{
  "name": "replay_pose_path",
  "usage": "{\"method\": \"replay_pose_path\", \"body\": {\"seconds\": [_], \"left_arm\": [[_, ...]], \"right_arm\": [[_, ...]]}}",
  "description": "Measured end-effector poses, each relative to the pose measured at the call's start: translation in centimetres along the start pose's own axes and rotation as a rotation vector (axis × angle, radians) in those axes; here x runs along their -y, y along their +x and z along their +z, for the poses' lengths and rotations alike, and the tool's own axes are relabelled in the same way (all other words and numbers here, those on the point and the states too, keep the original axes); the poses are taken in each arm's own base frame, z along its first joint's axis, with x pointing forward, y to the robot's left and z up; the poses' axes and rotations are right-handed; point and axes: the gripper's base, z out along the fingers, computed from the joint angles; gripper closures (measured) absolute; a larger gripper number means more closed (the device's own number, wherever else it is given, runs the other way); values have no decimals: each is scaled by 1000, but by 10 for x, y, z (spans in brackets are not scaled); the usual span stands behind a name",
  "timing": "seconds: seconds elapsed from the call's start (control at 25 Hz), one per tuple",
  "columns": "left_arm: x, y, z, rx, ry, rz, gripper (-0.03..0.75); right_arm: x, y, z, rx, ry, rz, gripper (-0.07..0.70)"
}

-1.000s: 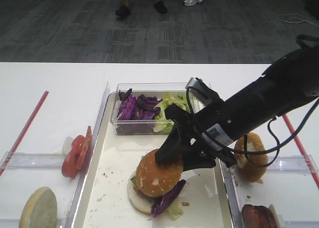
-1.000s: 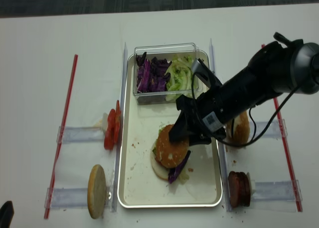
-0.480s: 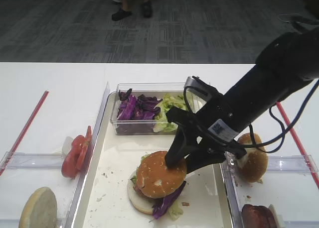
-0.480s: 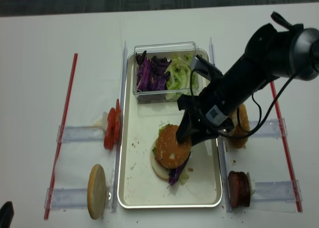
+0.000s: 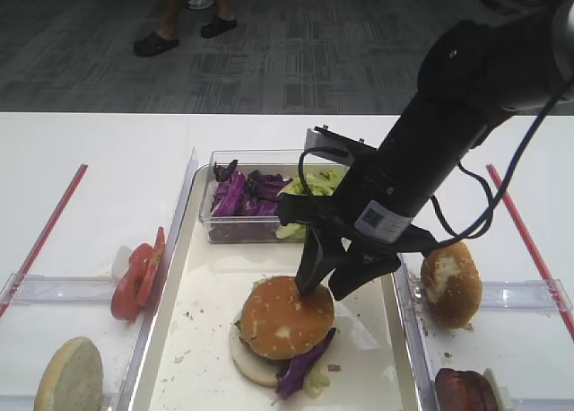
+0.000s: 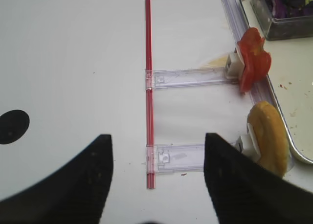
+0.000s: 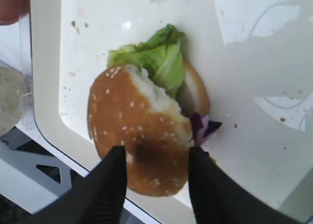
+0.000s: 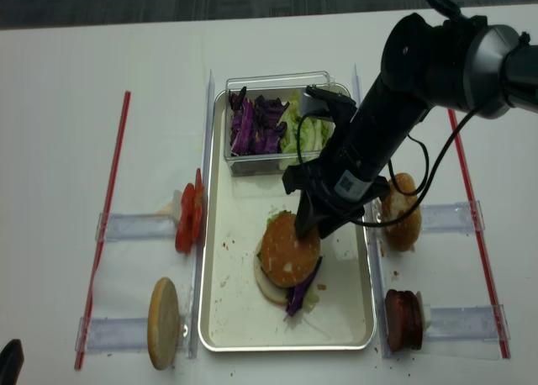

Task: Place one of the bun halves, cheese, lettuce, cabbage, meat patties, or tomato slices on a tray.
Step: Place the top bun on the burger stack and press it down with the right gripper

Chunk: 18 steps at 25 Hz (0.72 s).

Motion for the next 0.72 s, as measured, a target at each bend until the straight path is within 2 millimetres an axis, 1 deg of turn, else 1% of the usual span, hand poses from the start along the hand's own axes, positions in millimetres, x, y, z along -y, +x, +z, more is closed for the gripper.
{"method": "replay_pose_path", "body": {"seconds": [0.28,0.44,0.56,0.72], "left_arm": [[0,0,0,0,0,0,298],[0,0,0,0,0,0,298],[0,0,0,0,0,0,298],[0,0,0,0,0,0,298]], "right_arm": [[1,-3,-8,-21,76,-6,310],[-3,-7,-14,-17,84,-8,310],[-8,-12,-21,-16,100,-9,310],[-14,-20,-37,-5,158,-14,310]]}}
